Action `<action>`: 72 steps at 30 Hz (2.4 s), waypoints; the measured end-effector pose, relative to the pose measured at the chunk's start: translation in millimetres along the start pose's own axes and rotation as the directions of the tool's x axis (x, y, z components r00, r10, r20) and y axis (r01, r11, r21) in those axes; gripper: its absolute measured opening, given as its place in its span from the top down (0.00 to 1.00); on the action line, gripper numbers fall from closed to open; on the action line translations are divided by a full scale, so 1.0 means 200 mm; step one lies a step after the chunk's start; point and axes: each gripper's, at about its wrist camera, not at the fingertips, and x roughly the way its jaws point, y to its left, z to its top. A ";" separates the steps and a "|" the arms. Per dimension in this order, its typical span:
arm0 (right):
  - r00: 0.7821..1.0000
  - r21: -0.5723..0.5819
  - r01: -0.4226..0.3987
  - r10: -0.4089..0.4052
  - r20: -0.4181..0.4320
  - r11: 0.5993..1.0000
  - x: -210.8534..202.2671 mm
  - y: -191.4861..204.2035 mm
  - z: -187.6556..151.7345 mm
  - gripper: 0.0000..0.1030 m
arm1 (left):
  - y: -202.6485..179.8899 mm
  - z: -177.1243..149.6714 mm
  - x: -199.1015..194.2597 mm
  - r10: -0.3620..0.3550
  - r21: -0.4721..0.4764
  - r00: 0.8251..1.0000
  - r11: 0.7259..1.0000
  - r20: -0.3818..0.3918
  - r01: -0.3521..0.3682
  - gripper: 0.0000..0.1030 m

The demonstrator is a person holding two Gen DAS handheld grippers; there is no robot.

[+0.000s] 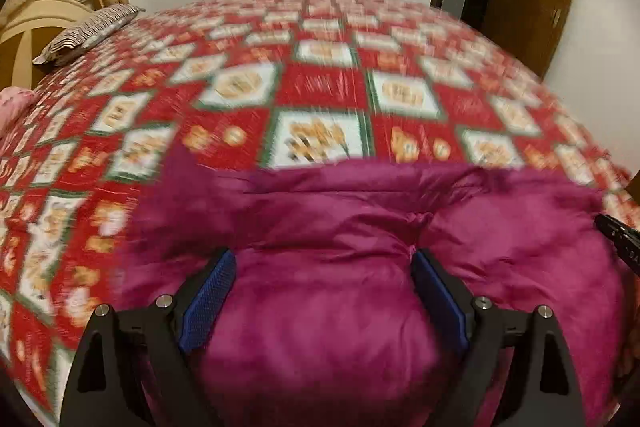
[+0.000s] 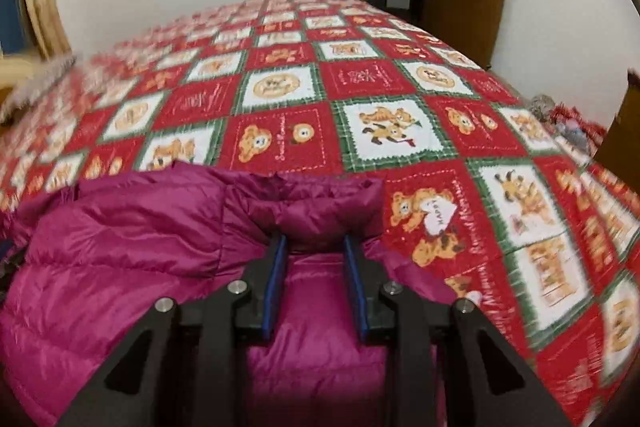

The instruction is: Fold large clothes

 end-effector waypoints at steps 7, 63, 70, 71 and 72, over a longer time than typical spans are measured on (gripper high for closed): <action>0.971 -0.064 -0.158 0.166 0.170 0.985 -0.53 0.24 -0.14 0.82 | 0.28 -0.17 -0.46 -0.001 -0.111 0.993 0.994 0.118 0.015 0.13; 0.778 0.199 -0.628 0.615 0.129 0.752 -0.67 0.62 -0.49 0.81 | -0.22 -0.43 -0.92 -0.311 0.270 0.902 0.934 0.298 0.233 0.85; 0.875 0.266 -0.470 0.404 0.267 0.842 -0.84 0.15 -0.51 0.46 | -0.46 -0.50 -0.82 -0.308 0.395 0.920 0.898 0.244 0.195 0.85; 0.883 0.265 -0.452 0.384 0.272 0.852 -0.86 0.14 -0.53 0.46 | -0.47 -0.50 -0.80 -0.309 0.402 0.921 0.894 0.236 0.197 0.85; 0.894 0.265 -0.424 0.355 0.272 0.866 -0.87 0.09 -0.54 0.46 | -0.49 -0.51 -0.78 -0.310 0.412 0.924 0.889 0.223 0.199 0.85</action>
